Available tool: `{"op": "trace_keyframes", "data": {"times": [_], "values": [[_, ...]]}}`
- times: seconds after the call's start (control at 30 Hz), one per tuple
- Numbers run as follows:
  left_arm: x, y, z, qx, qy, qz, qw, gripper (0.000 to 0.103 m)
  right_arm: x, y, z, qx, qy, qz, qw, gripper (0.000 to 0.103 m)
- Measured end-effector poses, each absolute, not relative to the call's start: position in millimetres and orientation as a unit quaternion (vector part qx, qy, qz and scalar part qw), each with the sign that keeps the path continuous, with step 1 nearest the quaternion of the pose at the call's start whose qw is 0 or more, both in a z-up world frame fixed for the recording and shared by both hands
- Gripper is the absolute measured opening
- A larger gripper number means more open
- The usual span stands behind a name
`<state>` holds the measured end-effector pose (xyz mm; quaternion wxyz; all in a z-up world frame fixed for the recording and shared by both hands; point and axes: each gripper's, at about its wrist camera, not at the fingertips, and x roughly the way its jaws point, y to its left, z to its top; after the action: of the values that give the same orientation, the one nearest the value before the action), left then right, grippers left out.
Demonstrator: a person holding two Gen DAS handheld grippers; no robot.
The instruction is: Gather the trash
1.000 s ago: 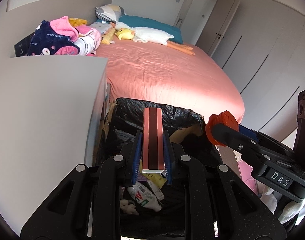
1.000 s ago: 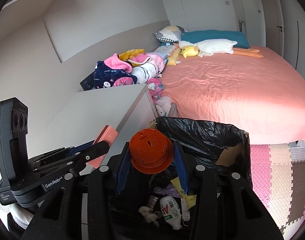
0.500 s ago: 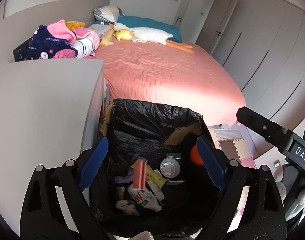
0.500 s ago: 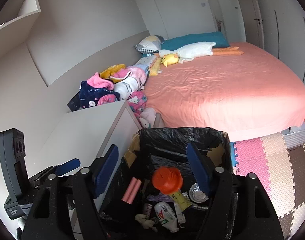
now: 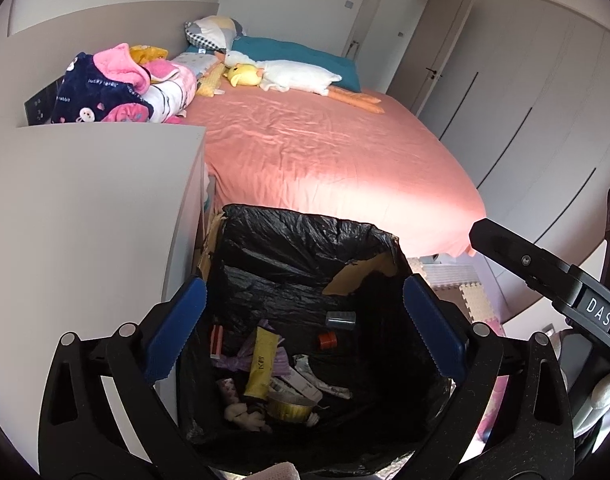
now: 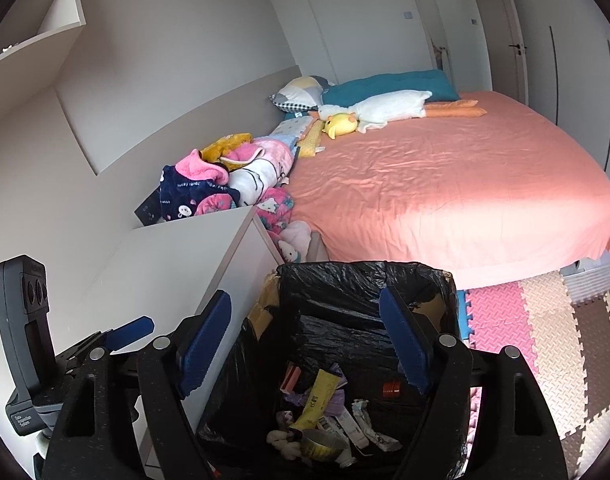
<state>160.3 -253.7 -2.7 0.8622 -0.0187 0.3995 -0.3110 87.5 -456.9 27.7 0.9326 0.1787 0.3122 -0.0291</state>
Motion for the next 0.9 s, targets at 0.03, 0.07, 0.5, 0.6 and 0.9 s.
{"op": "trace_keyframes", "data": {"times": [0.03,0.07,0.5,0.6,0.9], "values": [[160.1,-253.7,-2.6,-0.019,0.399,-0.312,0.862,0.095,87.7,-457.2,28.0,0.179,0.312,-0.029,0.933,0.077],[159.8,-253.7,-2.5,-0.018,0.399,-0.310,0.863,0.095,87.8,-457.1,27.8,0.179,0.312,-0.029,0.932,0.077],[155.6,-252.7,0.0,-0.009,0.390,-0.313,0.866,0.096,85.8,-455.9,26.4,0.178,0.313,-0.028,0.932,0.077],[154.7,-252.7,0.3,-0.007,0.390,-0.313,0.866,0.096,84.6,-456.5,26.3,0.177,0.314,-0.029,0.932,0.077],[149.8,-255.6,2.2,0.001,0.383,-0.318,0.868,0.096,85.3,-455.2,26.1,0.177,0.313,-0.028,0.932,0.077]]}}
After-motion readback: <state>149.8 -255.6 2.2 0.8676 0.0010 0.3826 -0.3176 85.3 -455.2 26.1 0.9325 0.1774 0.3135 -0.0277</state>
